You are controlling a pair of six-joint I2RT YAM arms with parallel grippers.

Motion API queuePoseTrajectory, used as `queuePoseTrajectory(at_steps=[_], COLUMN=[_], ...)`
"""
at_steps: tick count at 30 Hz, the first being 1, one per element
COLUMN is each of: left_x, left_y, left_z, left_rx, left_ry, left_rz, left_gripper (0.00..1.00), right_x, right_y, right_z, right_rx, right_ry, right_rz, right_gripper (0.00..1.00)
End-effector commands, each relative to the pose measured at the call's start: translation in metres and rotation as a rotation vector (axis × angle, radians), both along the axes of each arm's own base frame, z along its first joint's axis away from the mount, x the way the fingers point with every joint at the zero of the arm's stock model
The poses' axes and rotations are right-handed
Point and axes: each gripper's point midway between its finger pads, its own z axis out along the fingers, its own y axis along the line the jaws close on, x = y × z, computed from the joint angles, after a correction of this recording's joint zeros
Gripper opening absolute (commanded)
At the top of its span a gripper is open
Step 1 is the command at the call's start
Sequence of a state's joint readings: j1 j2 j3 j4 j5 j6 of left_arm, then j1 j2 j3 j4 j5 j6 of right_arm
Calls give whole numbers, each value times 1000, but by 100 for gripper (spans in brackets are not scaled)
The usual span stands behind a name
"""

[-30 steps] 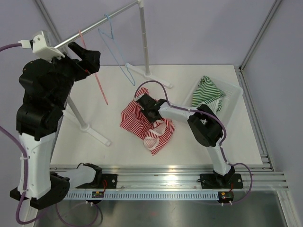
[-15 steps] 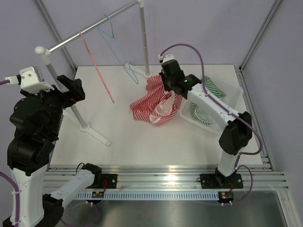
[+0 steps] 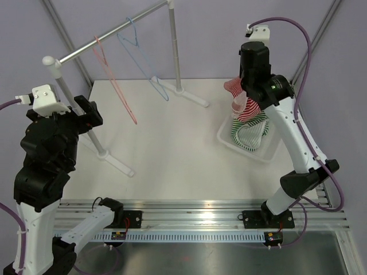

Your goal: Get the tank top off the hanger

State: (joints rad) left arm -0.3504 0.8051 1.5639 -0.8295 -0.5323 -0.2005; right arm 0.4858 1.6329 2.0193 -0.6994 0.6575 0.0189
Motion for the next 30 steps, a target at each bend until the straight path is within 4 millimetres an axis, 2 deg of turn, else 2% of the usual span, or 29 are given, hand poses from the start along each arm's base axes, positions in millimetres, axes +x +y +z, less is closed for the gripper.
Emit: queuePoseTrajectory(at_steps=[1, 4, 5, 7, 8, 10, 12, 13, 16, 17, 19, 20, 21, 22, 26, 28, 30], left_x=[2, 6, 7, 10, 10, 13, 15, 14, 14, 14, 17, 19, 19, 20, 21, 20, 21], left_y=[5, 3, 2, -1, -2, -5, -7, -7, -6, -7, -8, -10, -11, -12, -15, -14, -14], left_z=[6, 1, 0, -3, -3, -7, -9, -10, -12, -13, -16, -17, -16, -16, -13, -14, -15], left_rx=[30, 49, 54, 59, 60, 62, 63, 62, 62, 63, 63, 56, 50, 45, 39, 43, 48], left_ry=[-26, -11, -9, 0, -3, 7, 12, 13, 19, 21, 27, 29, 25, 25, 21, 23, 27], left_rz=[29, 25, 22, 12, 9, 3, -3, -5, -2, -3, -5, -7, -13, -17, -31, -23, -24], left_gripper=[99, 99, 99, 99, 99, 99, 99, 99, 99, 99, 99, 99, 99, 99, 99, 99, 99], right_x=[-31, -34, -32, -27, -23, -15, -9, -10, -13, -15, -20, -27, -28, -35, -53, -62, -65], right_y=[-63, -65, -66, -67, -66, -60, -73, -80, -91, -92, -94, -97, -100, -105, -122, -129, -132], right_z=[37, 19, 2, -20, -41, -65, -92, -92, -53, -29, -1, 27, 36, 60, 99, 110, 112], right_rx=[-81, -83, -44, 4, 3, 45, 38, 25, 19, 42, 53, 69, 62, 65, 40, 1, -9], right_ry=[-60, -15, 12, 45, 86, 128, 181, 187, 96, 40, -6, -56, -73, -122, -213, -229, -237], right_rz=[-246, -232, -246, -236, -229, -200, -254, -282, -289, -285, -274, -273, -286, -294, -353, -369, -379], right_gripper=[0, 0, 0, 0, 0, 0, 0, 0, 0, 0, 0, 0, 0, 0, 0, 0, 0])
